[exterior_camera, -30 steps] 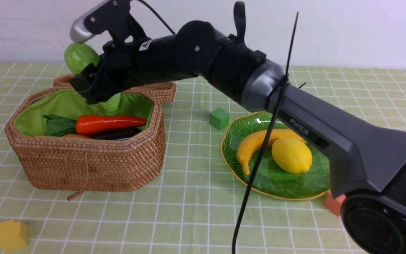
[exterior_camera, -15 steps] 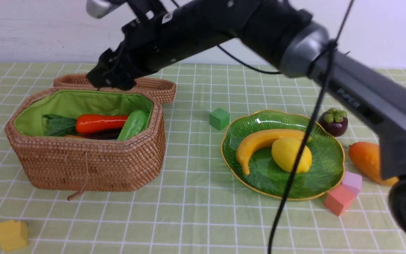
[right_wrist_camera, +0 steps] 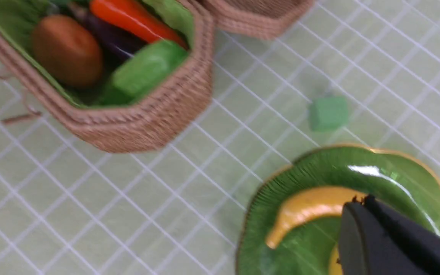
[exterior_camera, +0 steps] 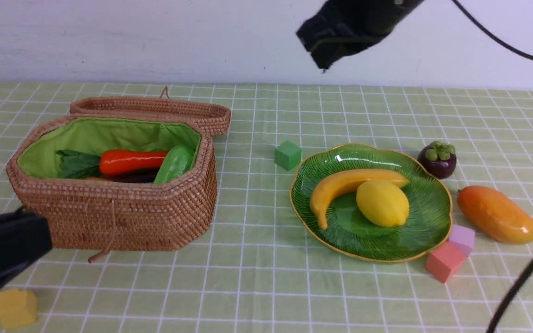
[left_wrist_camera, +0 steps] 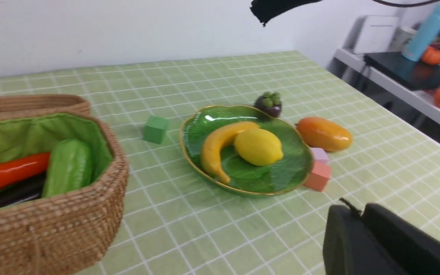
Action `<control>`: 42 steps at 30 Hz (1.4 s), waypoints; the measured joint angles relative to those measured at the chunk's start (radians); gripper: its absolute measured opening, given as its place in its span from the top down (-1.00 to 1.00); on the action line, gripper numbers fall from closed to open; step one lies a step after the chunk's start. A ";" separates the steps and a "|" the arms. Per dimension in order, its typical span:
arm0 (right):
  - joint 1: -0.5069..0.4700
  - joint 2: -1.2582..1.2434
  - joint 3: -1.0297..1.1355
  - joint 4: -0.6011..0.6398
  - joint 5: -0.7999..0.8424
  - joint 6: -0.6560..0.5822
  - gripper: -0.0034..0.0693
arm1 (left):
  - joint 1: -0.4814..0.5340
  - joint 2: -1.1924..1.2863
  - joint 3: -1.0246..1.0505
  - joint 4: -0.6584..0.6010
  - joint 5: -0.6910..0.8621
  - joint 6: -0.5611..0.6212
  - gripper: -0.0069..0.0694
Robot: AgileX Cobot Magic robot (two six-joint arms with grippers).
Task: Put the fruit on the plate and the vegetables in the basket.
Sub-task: Use the right arm to grab a mango and put it into the right plate
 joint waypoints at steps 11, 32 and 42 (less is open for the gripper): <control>-0.341 -0.285 0.603 -0.151 -0.013 0.030 0.92 | 0.000 0.000 0.000 -0.188 0.096 0.300 0.70; -0.534 0.048 0.760 -0.007 -0.503 -0.250 -0.91 | 0.000 0.000 0.000 -0.191 0.096 0.306 0.70; -0.534 0.135 0.760 -0.046 -0.513 -0.251 -0.72 | 0.000 0.000 0.000 -0.191 0.096 0.302 0.70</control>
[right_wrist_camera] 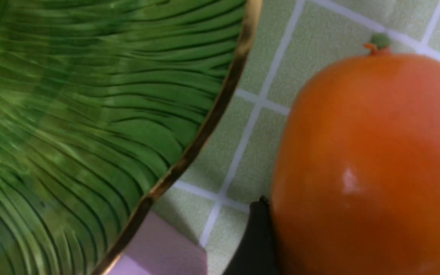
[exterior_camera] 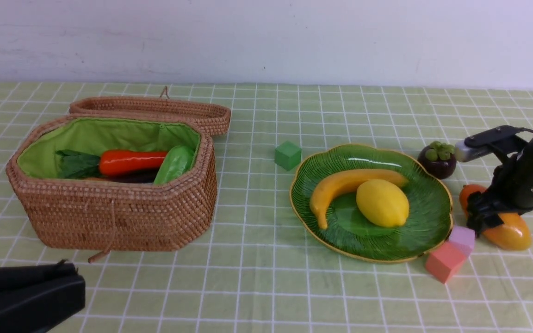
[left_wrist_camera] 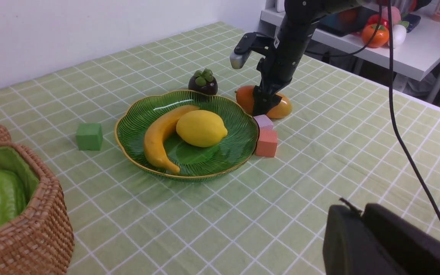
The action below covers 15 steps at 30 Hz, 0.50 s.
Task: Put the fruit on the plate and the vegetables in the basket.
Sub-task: Use the right arm to grab a mango and put it into the right plate
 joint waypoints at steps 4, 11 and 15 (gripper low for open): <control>0.000 0.000 0.000 0.000 0.000 0.001 -0.68 | 0.000 0.000 0.000 0.000 0.000 0.000 0.70; 0.000 -0.050 0.000 -0.016 0.060 0.105 -0.68 | 0.000 0.000 0.000 0.001 0.001 0.000 0.69; 0.000 -0.161 0.000 -0.009 0.119 0.222 -0.68 | 0.000 0.000 0.000 0.026 -0.003 0.000 0.69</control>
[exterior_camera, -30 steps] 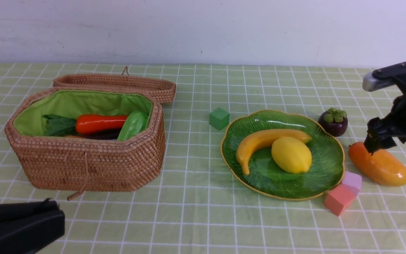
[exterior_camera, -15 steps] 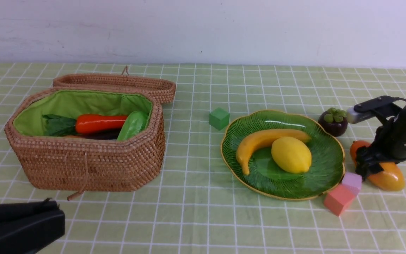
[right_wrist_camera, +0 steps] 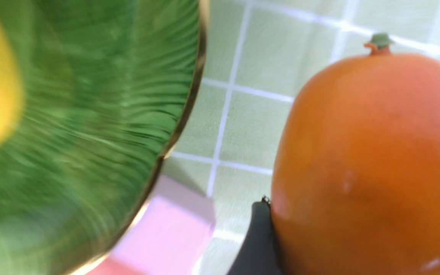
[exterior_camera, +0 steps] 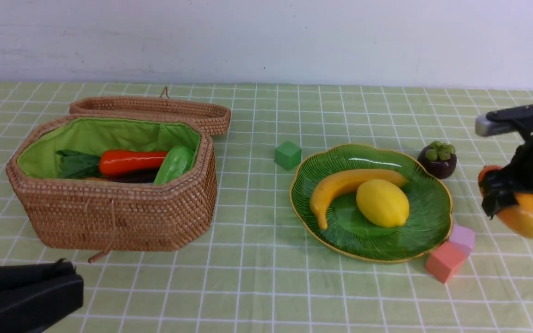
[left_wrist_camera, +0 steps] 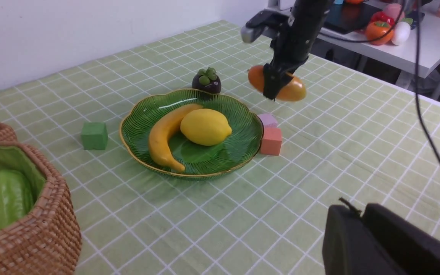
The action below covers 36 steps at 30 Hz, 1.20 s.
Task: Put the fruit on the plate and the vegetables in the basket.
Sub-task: Use the right arm to grab a mango and put it into the right plate
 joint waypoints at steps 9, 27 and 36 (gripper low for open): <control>0.191 -0.188 0.000 0.344 0.068 -0.089 -0.68 | 0.000 0.000 0.000 0.081 -0.088 -0.066 0.69; 0.392 0.011 0.000 0.321 -0.219 -0.095 -0.95 | 0.000 0.000 0.000 0.085 -0.057 -0.078 0.67; 0.388 -0.079 0.000 0.262 -0.208 -0.085 -0.78 | 0.000 0.000 0.000 0.087 -0.058 -0.078 0.67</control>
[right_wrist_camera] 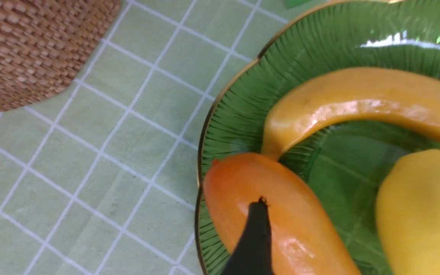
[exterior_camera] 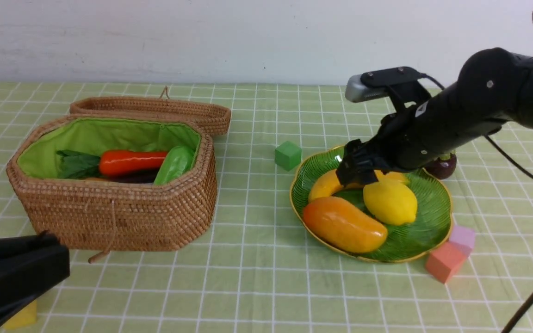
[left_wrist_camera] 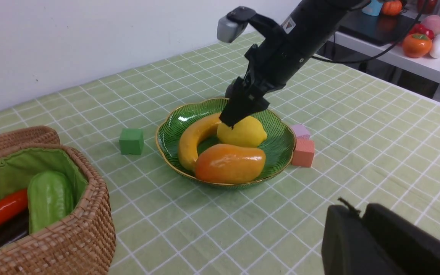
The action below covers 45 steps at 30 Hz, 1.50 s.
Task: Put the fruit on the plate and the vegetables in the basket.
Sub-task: Use the right arm to grab a mangosteen and put it into the right plate
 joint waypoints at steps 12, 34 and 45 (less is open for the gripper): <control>-0.224 0.017 -0.072 -0.223 0.032 0.313 -0.26 | 0.000 0.024 0.000 -0.027 -0.052 0.017 0.66; -0.330 0.487 -0.430 -0.228 -0.057 0.385 -0.88 | 0.000 0.068 0.000 -0.082 -0.257 0.027 0.66; -0.330 0.545 -0.440 -0.222 -0.050 0.385 -0.70 | 0.000 0.068 0.000 -0.082 -0.255 0.027 0.66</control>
